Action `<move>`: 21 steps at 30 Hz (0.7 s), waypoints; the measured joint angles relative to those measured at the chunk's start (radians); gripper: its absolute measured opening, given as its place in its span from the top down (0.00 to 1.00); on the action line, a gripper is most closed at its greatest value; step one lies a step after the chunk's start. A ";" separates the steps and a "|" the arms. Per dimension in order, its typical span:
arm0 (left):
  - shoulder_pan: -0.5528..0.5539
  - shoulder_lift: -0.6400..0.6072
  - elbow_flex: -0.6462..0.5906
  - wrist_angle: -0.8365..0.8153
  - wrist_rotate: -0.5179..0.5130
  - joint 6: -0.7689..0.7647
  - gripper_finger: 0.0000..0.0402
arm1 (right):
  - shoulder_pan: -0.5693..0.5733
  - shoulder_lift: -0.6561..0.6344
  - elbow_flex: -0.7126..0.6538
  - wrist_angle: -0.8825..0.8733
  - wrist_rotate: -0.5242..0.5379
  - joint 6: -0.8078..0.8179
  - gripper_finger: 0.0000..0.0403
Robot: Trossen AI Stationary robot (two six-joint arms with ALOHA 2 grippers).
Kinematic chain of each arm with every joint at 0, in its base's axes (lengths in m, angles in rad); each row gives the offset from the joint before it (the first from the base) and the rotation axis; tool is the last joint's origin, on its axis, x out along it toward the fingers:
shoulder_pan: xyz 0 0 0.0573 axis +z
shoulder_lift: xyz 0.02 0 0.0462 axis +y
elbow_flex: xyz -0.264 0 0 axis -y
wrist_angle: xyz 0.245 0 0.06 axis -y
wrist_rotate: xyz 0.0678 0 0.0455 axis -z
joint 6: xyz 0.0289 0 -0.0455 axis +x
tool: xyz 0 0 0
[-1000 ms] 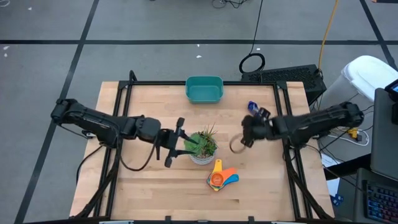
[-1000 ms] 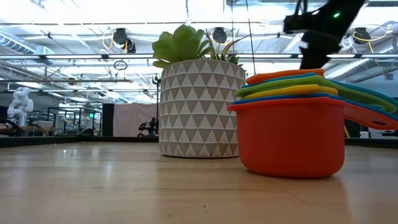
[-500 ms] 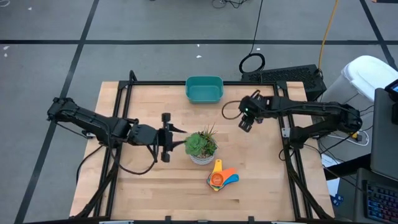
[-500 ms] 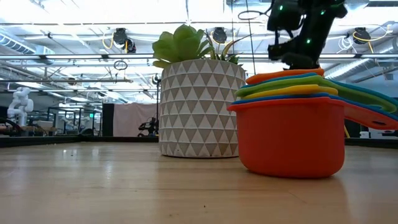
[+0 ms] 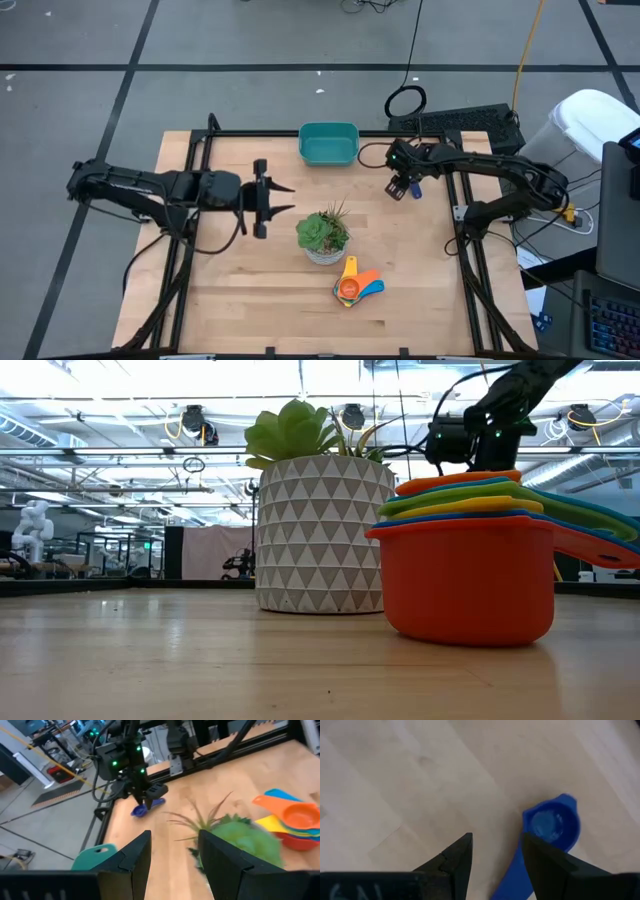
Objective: Nest measuring cups in basket
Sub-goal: Stack the dark blue measuring cup into the orange measuring cup
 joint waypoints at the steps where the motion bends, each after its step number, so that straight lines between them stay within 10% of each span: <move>1: 0.013 0.000 0.000 0.000 0.007 0.007 0.59 | -0.010 0.004 0.000 0.007 0.000 -0.007 0.60; 21: 0.219 0.000 0.000 0.008 0.330 0.052 0.59 | -0.141 0.042 -0.048 0.087 -0.055 -0.033 0.60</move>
